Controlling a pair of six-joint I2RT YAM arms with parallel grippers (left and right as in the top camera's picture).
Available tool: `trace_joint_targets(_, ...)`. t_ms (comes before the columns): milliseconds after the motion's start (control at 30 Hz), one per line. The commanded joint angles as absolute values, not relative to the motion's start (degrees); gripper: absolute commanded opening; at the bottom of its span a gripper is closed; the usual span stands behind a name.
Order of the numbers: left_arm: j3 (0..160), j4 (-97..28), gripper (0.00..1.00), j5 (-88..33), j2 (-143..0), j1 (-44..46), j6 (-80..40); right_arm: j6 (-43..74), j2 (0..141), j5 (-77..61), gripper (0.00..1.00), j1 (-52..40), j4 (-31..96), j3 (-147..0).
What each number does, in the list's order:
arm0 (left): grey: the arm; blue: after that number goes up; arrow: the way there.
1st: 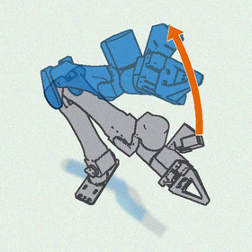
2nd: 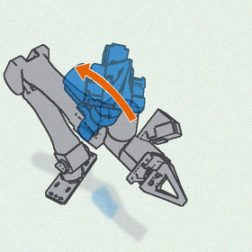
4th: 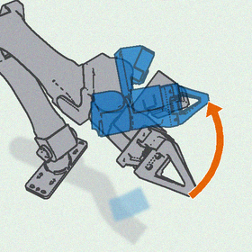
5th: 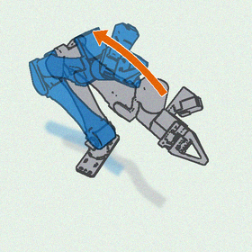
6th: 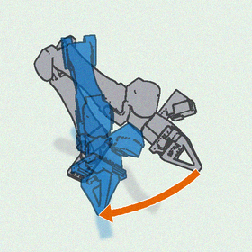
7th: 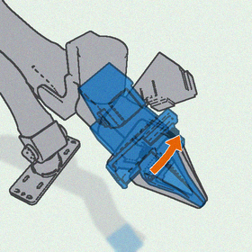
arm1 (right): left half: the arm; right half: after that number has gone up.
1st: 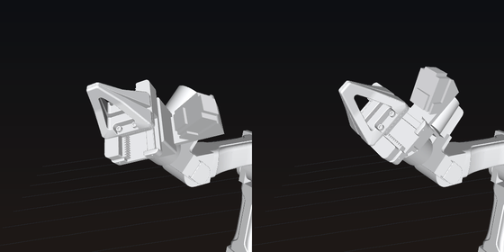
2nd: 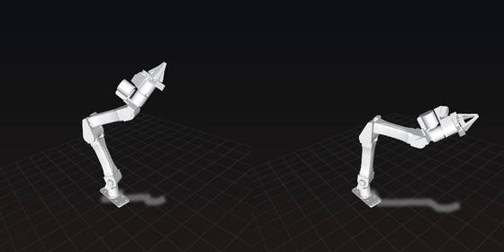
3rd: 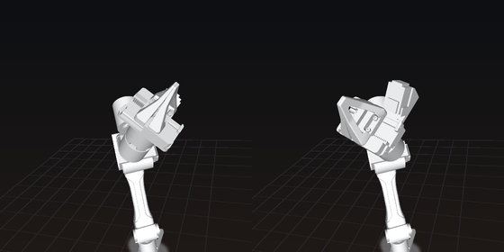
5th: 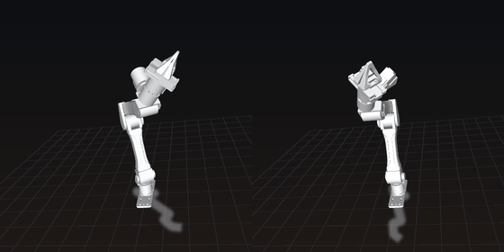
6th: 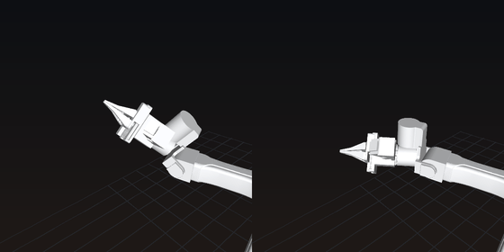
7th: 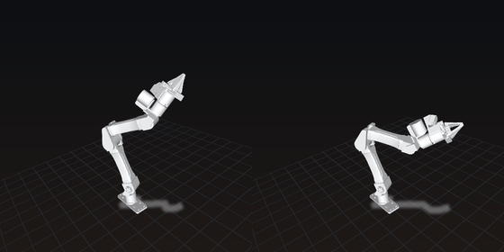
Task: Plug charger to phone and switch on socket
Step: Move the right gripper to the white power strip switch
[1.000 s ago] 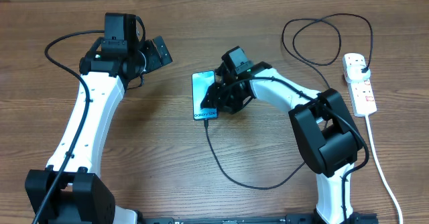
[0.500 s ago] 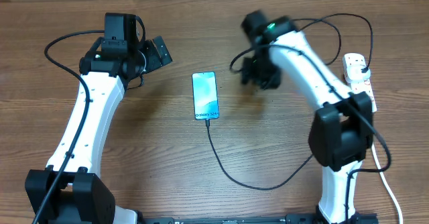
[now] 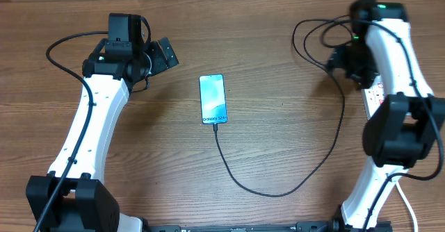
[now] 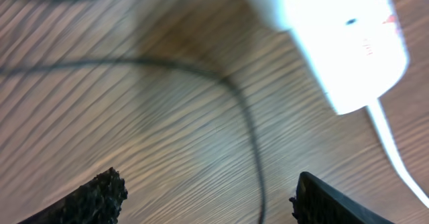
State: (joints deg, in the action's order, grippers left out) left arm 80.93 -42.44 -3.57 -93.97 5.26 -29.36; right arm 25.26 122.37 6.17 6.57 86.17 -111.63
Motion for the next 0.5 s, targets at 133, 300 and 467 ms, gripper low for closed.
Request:
trace_joint_targets(133,81.6,-42.4,1.00,-2.8,-93.4,5.6,-28.1,25.5,121.0,7.9,0.83,17.1,83.2,-111.3)
trace_joint_targets(300,81.6,-42.4,1.00,-2.8,-93.4,5.6,-28.1,25.5,121.0,7.7,0.83,23.9,78.6,-109.3)
trace_joint_targets(467,81.6,-42.4,1.00,-2.8,-93.4,5.6,-28.1,25.5,121.0,7.5,0.83,27.9,74.1,-105.6)
